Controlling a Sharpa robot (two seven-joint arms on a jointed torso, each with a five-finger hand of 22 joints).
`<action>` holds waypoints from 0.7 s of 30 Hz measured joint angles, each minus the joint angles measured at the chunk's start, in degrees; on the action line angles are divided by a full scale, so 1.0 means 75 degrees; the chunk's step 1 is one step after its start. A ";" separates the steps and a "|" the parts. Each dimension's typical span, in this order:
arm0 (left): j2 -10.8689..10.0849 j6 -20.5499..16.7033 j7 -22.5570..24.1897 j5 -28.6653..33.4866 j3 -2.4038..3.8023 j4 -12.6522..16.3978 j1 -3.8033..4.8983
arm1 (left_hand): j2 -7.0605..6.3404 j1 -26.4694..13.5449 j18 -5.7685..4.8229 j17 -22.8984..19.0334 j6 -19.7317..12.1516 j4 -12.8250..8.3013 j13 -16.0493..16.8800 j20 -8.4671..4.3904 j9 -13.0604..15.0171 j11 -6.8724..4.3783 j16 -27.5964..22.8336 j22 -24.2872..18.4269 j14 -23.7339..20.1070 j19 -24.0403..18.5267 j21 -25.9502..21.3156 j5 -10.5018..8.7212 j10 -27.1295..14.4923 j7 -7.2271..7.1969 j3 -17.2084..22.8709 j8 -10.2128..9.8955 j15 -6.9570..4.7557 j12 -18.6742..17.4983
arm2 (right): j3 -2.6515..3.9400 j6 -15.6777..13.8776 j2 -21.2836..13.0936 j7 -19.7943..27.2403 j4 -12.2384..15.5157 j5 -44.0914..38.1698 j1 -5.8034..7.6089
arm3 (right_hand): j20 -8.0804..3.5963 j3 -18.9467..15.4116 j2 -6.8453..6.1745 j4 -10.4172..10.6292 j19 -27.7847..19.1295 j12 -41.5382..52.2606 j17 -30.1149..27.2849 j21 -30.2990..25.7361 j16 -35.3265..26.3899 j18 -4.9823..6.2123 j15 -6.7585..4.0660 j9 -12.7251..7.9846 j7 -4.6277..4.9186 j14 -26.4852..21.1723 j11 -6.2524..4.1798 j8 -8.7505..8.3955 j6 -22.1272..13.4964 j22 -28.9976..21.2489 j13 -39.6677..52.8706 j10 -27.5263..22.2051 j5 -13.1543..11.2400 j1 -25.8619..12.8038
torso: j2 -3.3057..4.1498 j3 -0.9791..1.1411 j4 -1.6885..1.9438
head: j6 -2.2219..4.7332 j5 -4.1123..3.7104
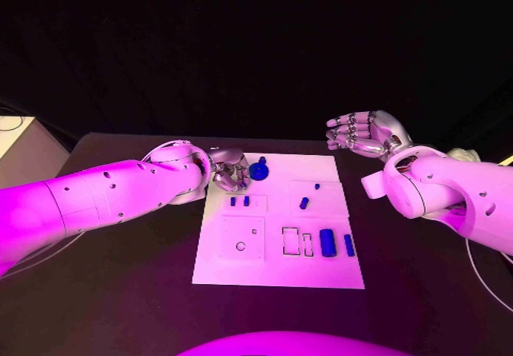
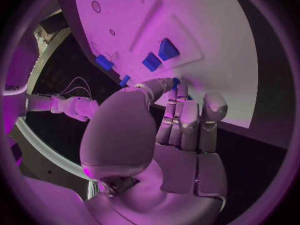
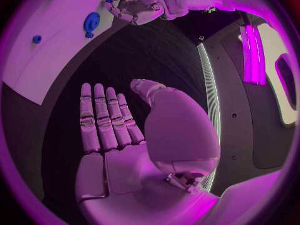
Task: Assemble the parts on the task board
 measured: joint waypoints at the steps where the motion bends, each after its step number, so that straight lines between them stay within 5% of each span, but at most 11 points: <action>1: 0.0000 0.0001 0.0001 0.0001 0.0000 0.0000 0.0000 | 0.0003 0.0003 0.0000 -0.0001 0.0000 -0.0007 -0.0001 0.0000 0.0000 0.0011 0.0000 -0.0001 0.0000 0.0000 0.0000 0.0000 -0.0011 0.0000 0.0007 0.0000 0.0000 -0.0001 | 0.0000 0.0000 0.0000 0.0000 0.0000 0.0000 0.0000 | 0.0000 0.0000 0.0000 0.0000 0.0000 0.0000 0.0000 0.0000 0.0000 0.0000 0.0000 0.0000 0.0000 0.0000 0.0000 0.0000 0.0000 0.0000 0.0000 0.0000 0.0000 0.0000 | 0.0000 0.0000 0.0000 | 0.0000 -0.0001; 21: -0.0045 0.0008 0.0027 0.0032 -0.0004 0.0036 -0.0020 | -0.0062 -0.0062 0.0000 -0.0121 -0.0154 -0.0007 -0.0014 0.0071 -0.0078 0.0036 0.0000 -0.0106 -0.0042 -0.0071 -0.0038 0.0003 0.0015 0.0036 0.0007 -0.0243 0.0042 -0.0226 | 0.0000 0.0002 -0.0020 0.0000 -0.0010 0.0000 -0.0004 | 0.0000 -0.0020 0.0032 -0.0020 0.0000 -0.0059 -0.0060 0.0000 -0.0043 0.0000 0.0027 -0.0014 -0.0024 0.0027 0.0000 0.0000 0.0024 -0.0071 0.0000 0.0000 0.0000 -0.0032 | -0.0002 -0.0006 0.0005 | 0.0006 0.0001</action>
